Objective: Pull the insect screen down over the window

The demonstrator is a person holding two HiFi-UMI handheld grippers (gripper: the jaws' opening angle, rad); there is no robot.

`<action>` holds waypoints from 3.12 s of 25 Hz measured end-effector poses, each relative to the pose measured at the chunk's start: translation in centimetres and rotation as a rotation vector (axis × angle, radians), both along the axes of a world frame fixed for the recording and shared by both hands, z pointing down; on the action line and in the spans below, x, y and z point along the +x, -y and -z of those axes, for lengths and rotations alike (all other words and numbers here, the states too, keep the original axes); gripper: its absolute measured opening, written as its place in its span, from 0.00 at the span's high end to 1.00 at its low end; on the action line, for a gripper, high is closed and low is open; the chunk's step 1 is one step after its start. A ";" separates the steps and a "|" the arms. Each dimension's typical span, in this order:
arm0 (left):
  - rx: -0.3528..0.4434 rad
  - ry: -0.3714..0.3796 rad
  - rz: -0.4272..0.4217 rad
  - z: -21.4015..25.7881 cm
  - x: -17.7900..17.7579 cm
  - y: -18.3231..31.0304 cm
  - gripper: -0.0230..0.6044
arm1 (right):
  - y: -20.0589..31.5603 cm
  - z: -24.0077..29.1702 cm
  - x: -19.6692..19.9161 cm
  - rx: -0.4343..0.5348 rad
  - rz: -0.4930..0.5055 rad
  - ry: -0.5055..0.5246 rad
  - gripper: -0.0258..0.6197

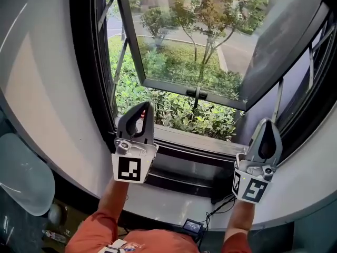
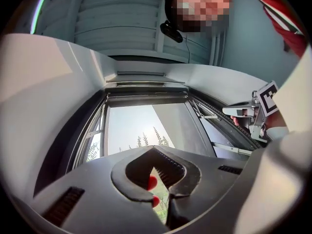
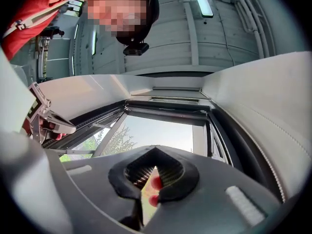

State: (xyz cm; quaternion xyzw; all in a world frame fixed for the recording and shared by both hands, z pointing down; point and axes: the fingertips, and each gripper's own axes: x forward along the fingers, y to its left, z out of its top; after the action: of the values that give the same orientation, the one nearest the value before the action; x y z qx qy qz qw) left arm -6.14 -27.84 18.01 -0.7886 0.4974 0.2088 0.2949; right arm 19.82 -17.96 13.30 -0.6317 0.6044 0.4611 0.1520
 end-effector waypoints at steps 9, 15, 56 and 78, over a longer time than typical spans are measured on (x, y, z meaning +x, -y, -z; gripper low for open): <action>0.117 0.041 0.042 6.3 -0.4 1.0 0.95 | 1.1 5.8 -0.2 0.089 -0.029 -0.054 0.95; 0.207 0.075 0.078 10.9 -0.3 1.4 0.95 | 1.7 9.8 0.1 0.127 -0.059 -0.100 0.95; 0.561 0.565 0.596 40.6 4.2 4.1 0.91 | 8.3 36.7 0.8 0.056 -0.740 -0.611 0.92; 0.395 0.951 0.816 42.8 4.5 7.8 0.73 | 9.7 38.5 2.0 -0.105 -0.916 -0.762 0.78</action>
State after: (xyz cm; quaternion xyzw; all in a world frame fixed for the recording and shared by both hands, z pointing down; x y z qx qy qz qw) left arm -1.69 -35.63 -24.76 -0.4741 0.5241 -0.2038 0.6776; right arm 21.86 -27.64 -25.16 -0.6248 0.3043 0.6434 -0.3211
